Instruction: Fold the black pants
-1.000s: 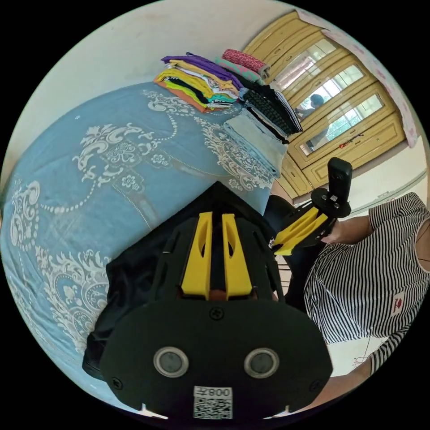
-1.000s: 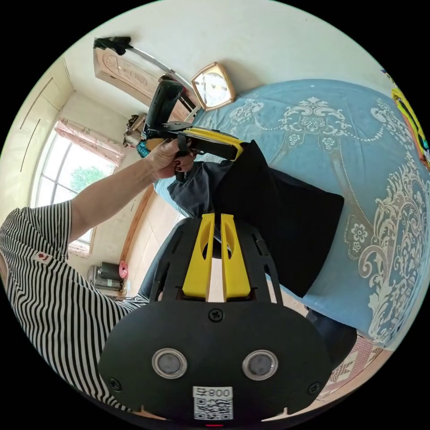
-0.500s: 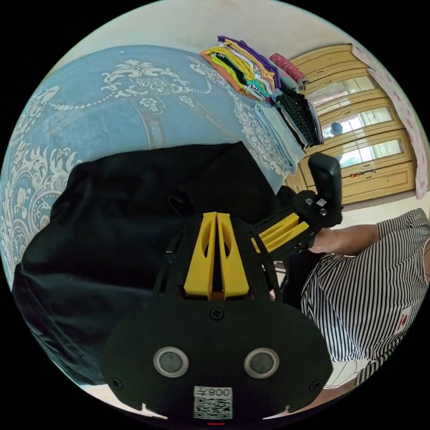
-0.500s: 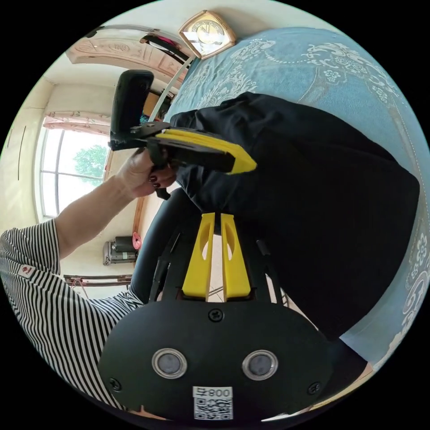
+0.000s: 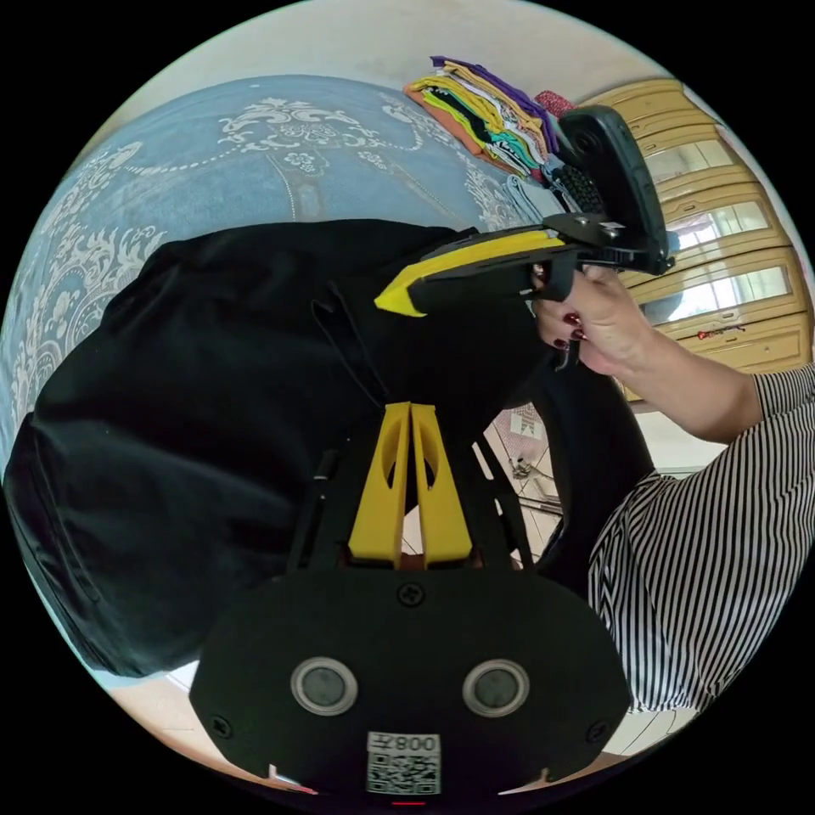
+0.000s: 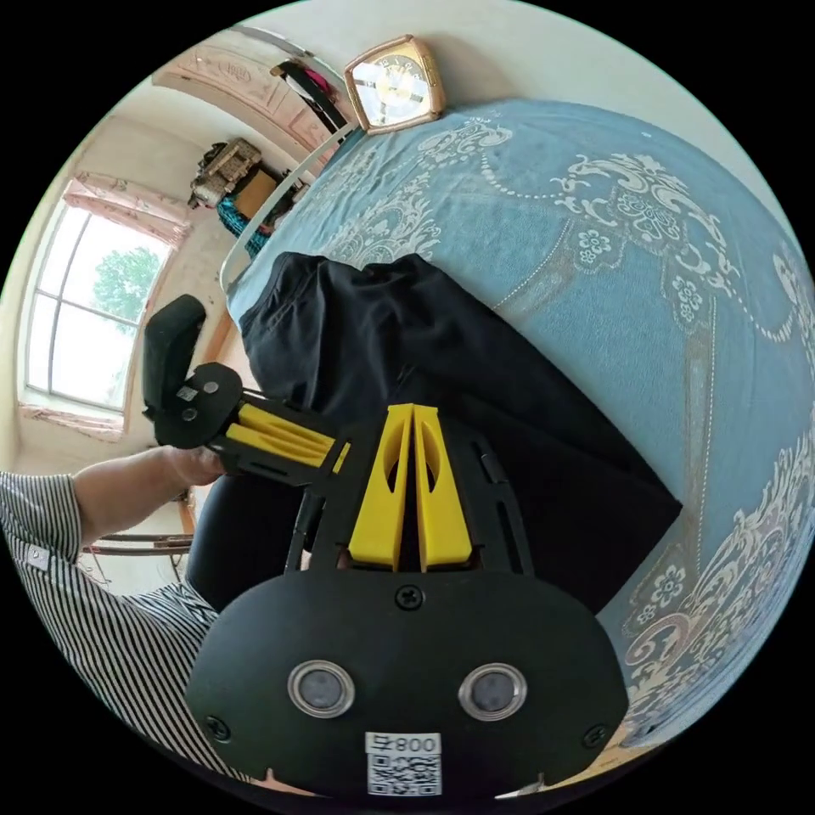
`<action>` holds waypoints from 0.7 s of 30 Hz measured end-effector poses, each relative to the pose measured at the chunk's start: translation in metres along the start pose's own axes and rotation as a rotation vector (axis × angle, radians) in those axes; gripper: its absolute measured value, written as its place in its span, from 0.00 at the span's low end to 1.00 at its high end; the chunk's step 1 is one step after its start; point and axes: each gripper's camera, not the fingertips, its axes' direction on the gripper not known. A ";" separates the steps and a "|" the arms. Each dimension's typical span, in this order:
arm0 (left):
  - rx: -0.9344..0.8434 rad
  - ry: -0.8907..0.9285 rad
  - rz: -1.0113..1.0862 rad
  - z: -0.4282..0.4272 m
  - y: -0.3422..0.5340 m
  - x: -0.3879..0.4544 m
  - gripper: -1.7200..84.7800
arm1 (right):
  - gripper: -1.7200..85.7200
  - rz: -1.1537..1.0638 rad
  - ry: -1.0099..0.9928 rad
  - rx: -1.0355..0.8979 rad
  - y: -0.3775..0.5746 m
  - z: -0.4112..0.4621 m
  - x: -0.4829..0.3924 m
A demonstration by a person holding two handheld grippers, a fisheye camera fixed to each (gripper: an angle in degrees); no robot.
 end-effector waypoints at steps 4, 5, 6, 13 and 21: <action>-0.008 -0.027 0.003 0.006 0.007 0.007 0.02 | 0.02 -0.073 0.103 -0.053 -0.019 0.014 -0.013; -0.008 -0.039 0.006 0.006 0.008 0.009 0.02 | 0.02 -0.076 0.105 -0.058 -0.022 0.013 -0.014; -0.005 -0.063 0.018 0.007 0.010 0.015 0.02 | 0.02 -0.071 0.103 -0.052 -0.024 0.010 -0.014; 0.034 -0.115 -0.003 0.013 0.027 0.033 0.03 | 0.02 0.009 0.018 0.007 -0.017 -0.016 0.007; 0.105 0.014 0.070 0.033 0.042 0.082 0.11 | 0.06 0.413 -0.156 0.128 0.109 -0.075 0.103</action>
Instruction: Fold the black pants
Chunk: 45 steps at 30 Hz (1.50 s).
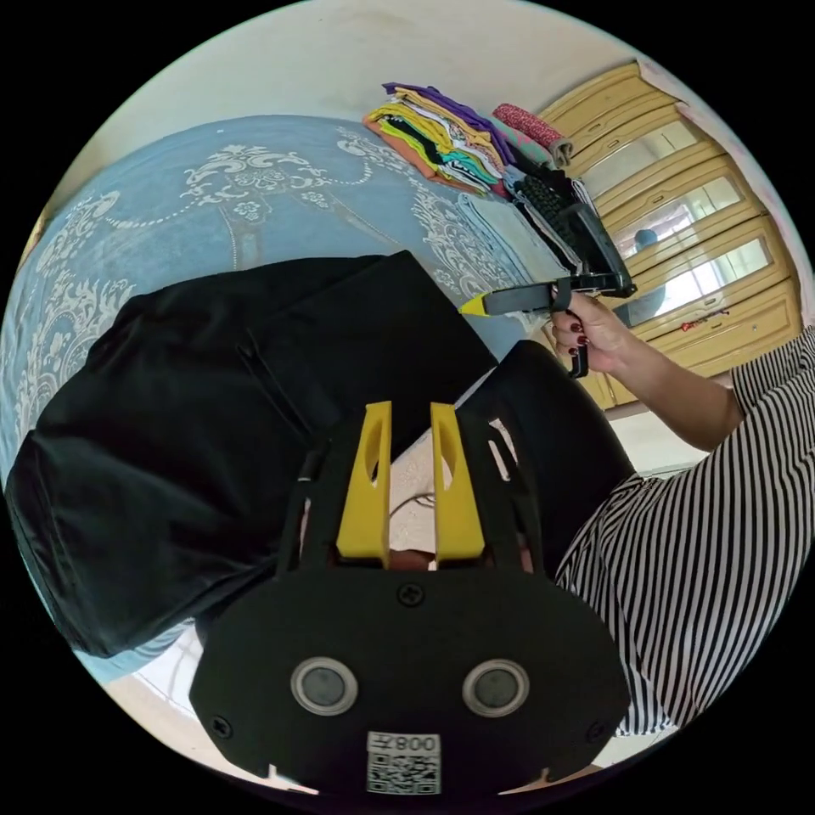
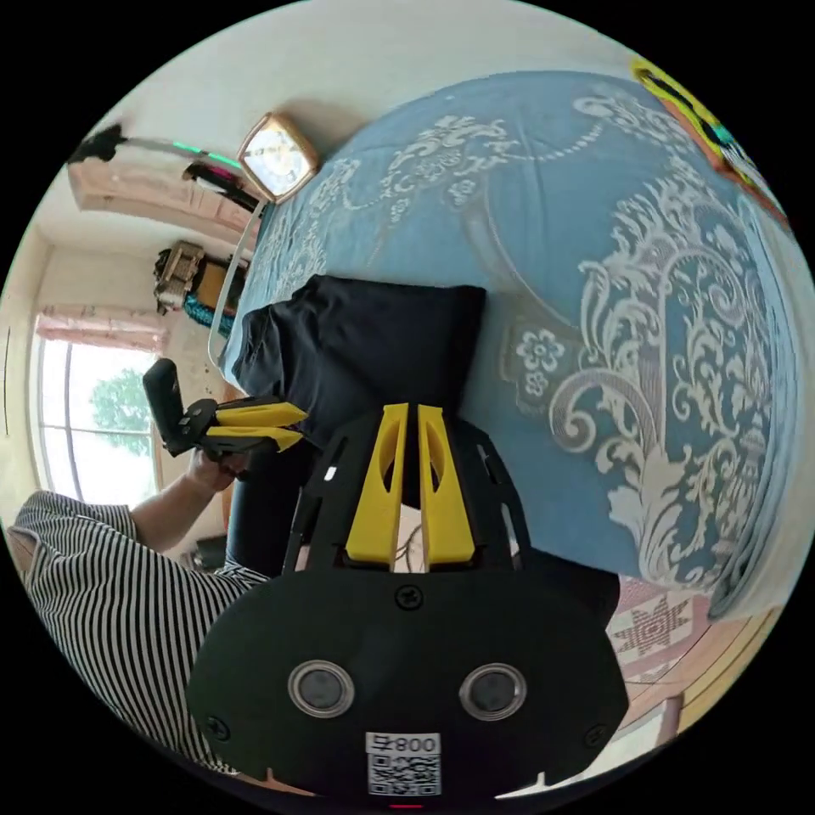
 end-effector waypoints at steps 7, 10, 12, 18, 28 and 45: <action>-0.038 -0.070 0.146 0.037 -0.012 0.066 0.15 | 0.08 0.132 -0.193 -0.069 0.021 0.010 0.044; -0.066 -0.134 0.224 0.056 -0.017 0.094 0.16 | 0.07 0.135 -0.256 -0.066 0.022 0.007 0.055; -0.089 -0.189 0.262 0.070 -0.018 0.109 0.16 | 0.06 0.117 -0.286 -0.066 0.024 0.001 0.058; -0.125 -0.399 0.262 0.100 -0.011 0.131 0.10 | 0.06 0.080 -0.341 -0.091 0.022 -0.005 0.059; -0.024 -0.291 0.201 0.084 0.024 0.119 0.06 | 0.10 0.111 -0.285 0.049 -0.013 -0.045 0.084; 0.020 -0.239 0.293 0.080 0.074 0.102 0.05 | 0.05 0.147 -0.324 0.073 -0.048 -0.083 0.065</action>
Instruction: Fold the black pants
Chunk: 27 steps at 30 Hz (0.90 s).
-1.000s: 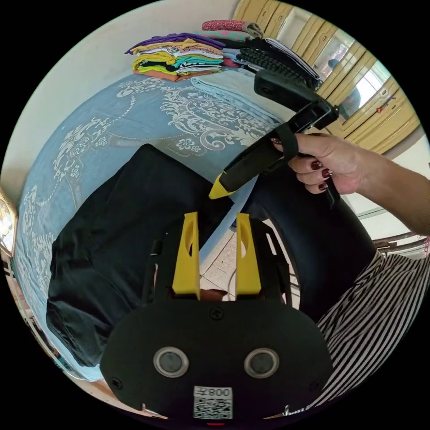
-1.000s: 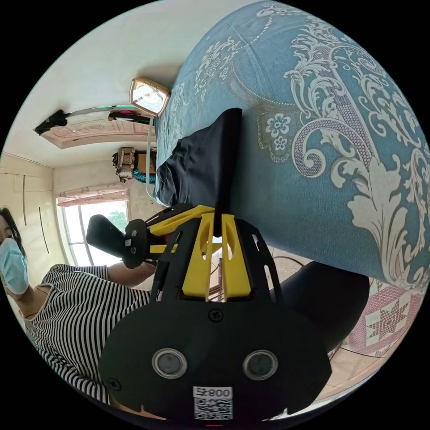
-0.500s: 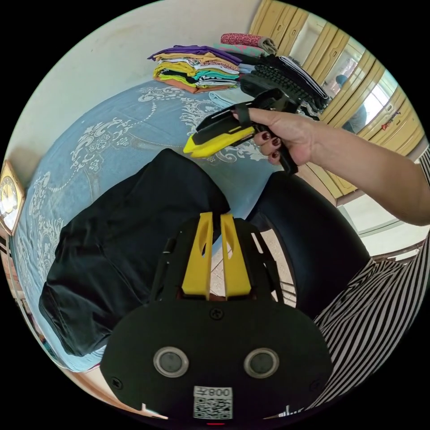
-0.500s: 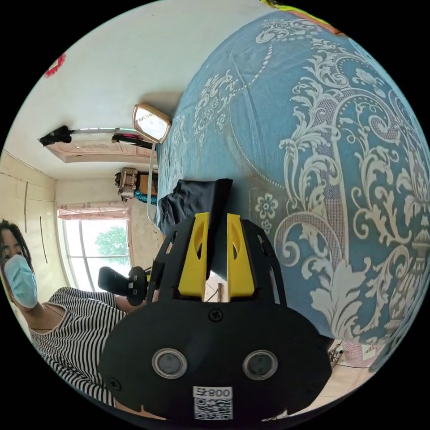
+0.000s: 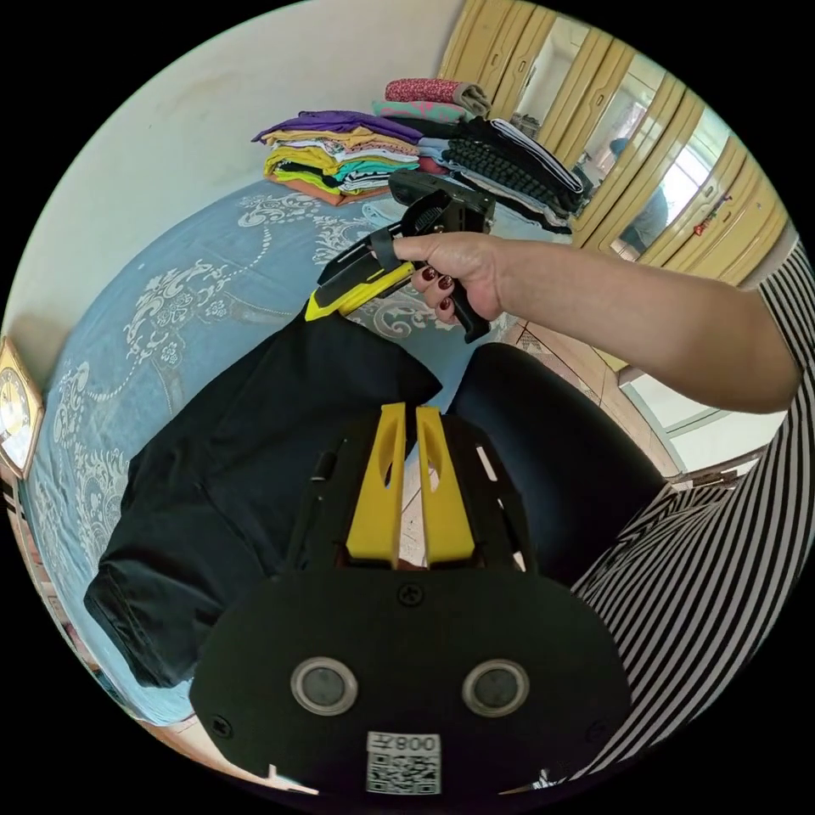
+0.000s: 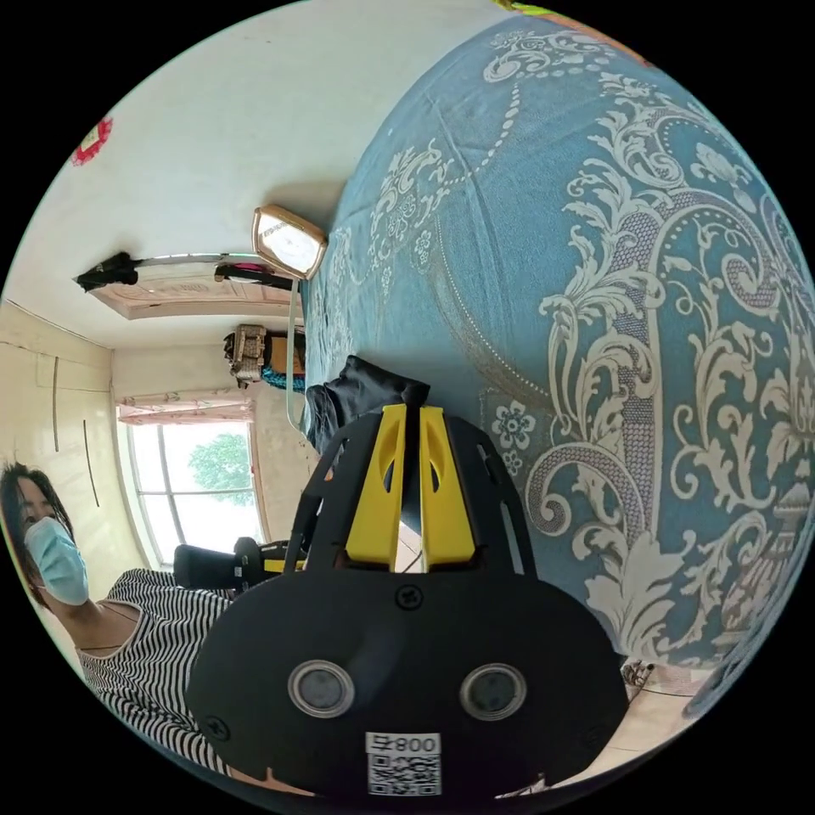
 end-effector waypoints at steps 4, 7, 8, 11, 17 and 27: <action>0.045 0.061 0.049 0.005 0.008 0.004 0.05 | 0.05 0.019 0.056 0.053 0.015 -0.035 -0.011; 0.037 0.115 0.032 0.015 0.026 -0.003 0.05 | 0.05 0.063 0.079 0.071 0.028 -0.049 -0.017; 0.041 0.116 0.027 0.015 0.031 -0.005 0.05 | 0.05 0.069 0.078 0.069 0.031 -0.050 -0.024; 0.080 0.130 -0.023 0.007 0.063 -0.027 0.05 | 0.05 0.059 0.067 0.098 0.035 -0.050 -0.051; 0.272 0.188 -0.264 -0.043 0.156 -0.110 0.05 | 0.05 -0.076 -0.088 0.101 0.018 -0.029 -0.143; 0.504 0.166 -0.649 -0.077 0.349 -0.232 0.05 | 0.05 -0.269 -0.140 -0.087 -0.047 0.098 -0.318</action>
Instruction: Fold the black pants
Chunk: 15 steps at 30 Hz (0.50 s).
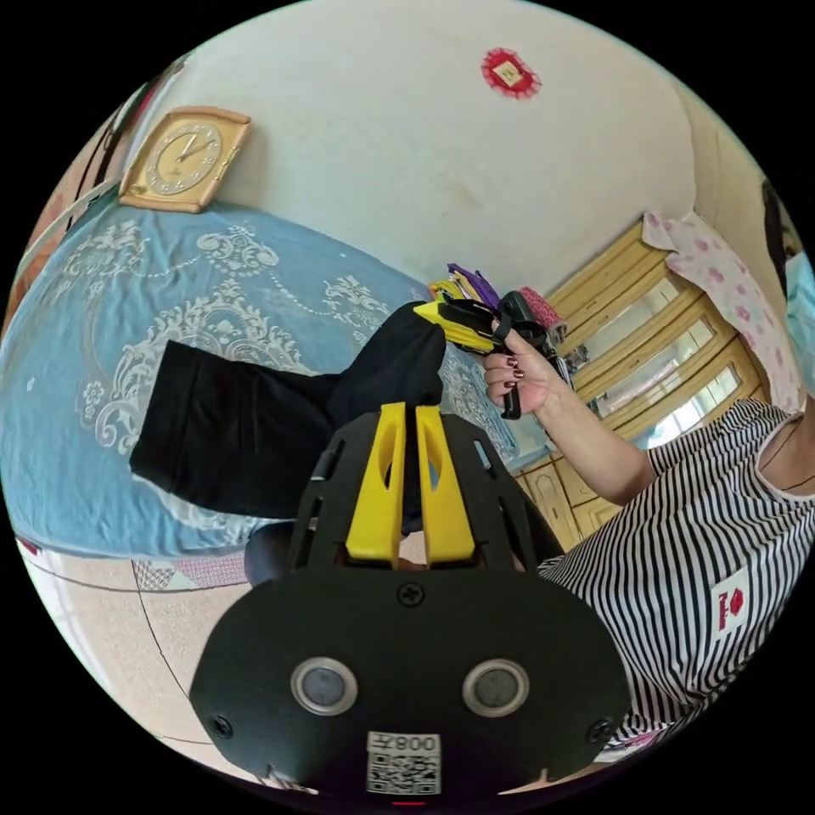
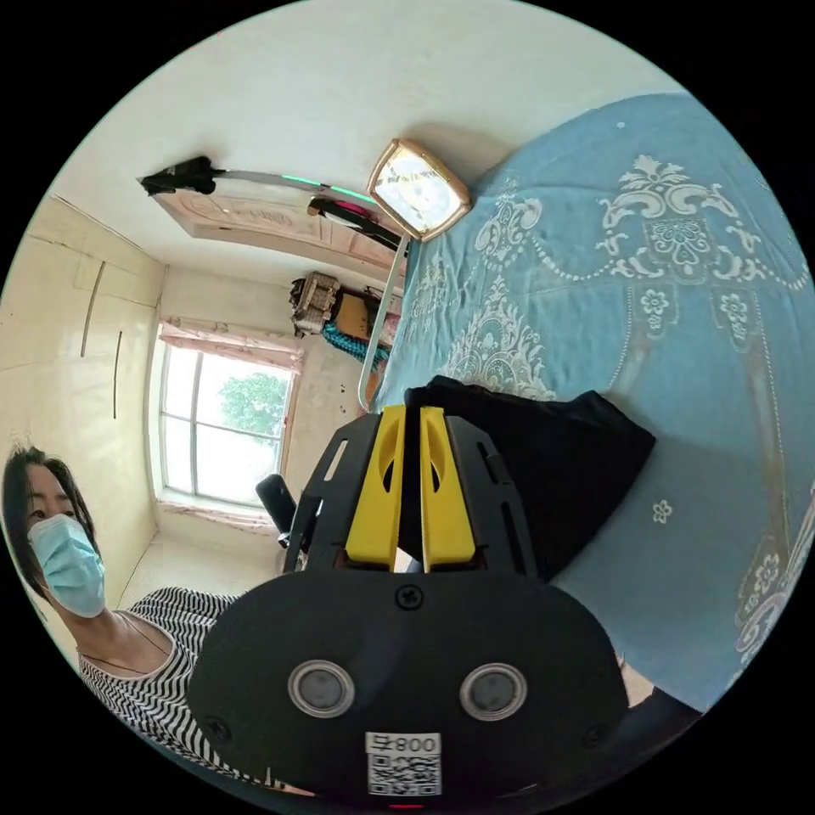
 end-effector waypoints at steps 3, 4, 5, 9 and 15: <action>0.045 -0.003 -0.121 -0.015 0.019 -0.055 0.05 | 0.05 0.002 0.037 -0.065 -0.030 0.045 -0.022; 0.060 -0.004 -0.166 -0.019 0.026 -0.076 0.05 | 0.05 0.006 0.041 -0.077 -0.035 0.053 -0.025; 0.064 -0.002 -0.183 -0.021 0.029 -0.086 0.05 | 0.05 0.010 0.053 -0.099 -0.045 0.069 -0.032; 0.079 0.003 -0.297 -0.025 0.051 -0.146 0.05 | 0.05 0.031 0.099 -0.170 -0.075 0.117 -0.052; 0.092 -0.013 -0.365 -0.027 0.075 -0.201 0.05 | 0.05 0.052 0.060 -0.220 -0.107 0.154 -0.080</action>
